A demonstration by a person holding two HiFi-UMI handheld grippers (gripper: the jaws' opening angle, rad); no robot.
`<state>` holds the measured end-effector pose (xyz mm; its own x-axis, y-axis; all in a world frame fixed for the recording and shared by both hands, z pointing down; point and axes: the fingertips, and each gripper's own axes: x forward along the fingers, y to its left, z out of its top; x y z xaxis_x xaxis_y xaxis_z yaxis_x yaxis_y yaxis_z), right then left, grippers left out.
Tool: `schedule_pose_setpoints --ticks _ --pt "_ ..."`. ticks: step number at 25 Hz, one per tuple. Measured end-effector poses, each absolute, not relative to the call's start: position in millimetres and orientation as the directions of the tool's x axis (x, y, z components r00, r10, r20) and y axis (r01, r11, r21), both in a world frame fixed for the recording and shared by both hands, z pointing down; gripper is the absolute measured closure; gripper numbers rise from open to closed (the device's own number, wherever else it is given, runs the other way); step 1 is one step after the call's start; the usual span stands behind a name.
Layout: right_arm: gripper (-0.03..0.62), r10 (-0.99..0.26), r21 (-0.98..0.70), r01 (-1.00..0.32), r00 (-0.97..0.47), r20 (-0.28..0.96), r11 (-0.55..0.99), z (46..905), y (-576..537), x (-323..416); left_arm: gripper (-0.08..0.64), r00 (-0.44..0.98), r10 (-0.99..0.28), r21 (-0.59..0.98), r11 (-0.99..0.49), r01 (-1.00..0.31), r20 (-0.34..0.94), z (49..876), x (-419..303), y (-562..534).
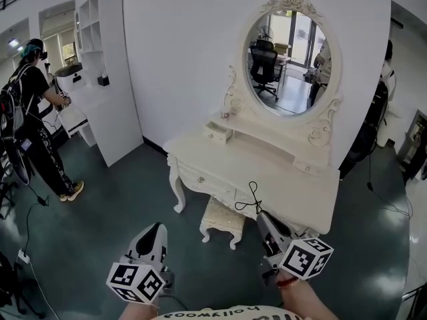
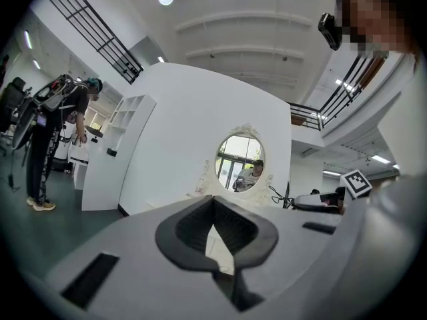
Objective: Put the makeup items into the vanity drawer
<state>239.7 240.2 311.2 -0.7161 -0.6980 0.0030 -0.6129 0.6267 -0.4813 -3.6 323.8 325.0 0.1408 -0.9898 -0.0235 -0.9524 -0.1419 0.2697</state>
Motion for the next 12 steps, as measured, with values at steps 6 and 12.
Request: schedule_pose_setpoints --ticks 6,12 --pt "0.555 -0.695 -0.470 -0.643 -0.714 0.081 0.605 337.4 241.3 213.9 0.552 0.130 -0.991 0.303 -0.124 -0.945 0.000 350.1 -30.2 323.1" --pt "0.555 -0.692 -0.465 -0.651 -0.714 0.108 0.600 348.3 227.1 193.5 0.552 0.131 -0.991 0.331 -0.112 -0.937 0.035 367.4 -46.9 311.7"
